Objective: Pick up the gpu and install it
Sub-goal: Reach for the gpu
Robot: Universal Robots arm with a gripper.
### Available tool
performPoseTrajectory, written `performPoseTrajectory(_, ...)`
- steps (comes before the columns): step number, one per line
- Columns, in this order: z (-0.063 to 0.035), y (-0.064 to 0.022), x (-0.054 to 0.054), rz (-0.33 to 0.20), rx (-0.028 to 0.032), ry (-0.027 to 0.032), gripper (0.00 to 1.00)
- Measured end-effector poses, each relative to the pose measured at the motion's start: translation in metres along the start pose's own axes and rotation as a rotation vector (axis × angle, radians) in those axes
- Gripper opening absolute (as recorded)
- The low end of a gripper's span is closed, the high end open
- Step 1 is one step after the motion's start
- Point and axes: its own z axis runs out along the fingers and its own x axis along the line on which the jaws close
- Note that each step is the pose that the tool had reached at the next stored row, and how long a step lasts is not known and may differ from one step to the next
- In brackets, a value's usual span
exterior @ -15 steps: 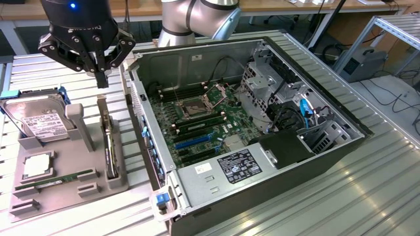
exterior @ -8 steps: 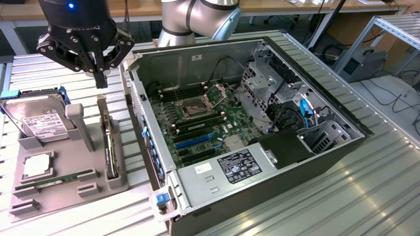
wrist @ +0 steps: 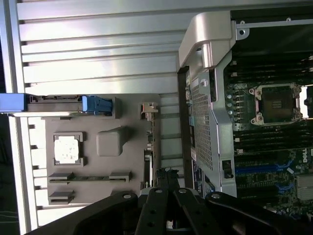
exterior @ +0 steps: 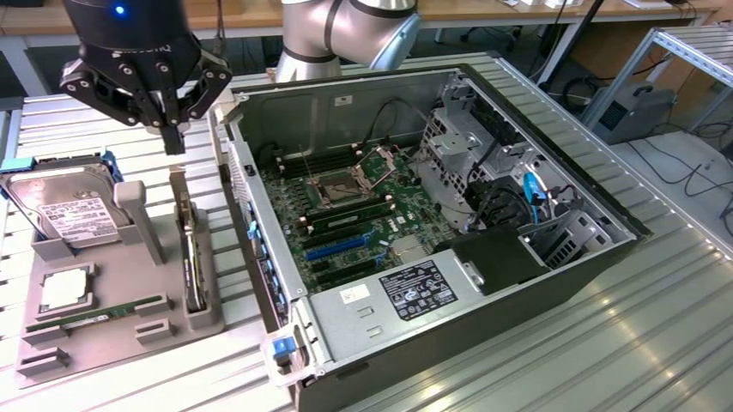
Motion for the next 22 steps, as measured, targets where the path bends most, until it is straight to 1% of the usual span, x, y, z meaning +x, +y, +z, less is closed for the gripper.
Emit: performPoseTrajectory(22,-0.0003,-0.0009,0.011,0.000,0.0001,0.0001,0.11)
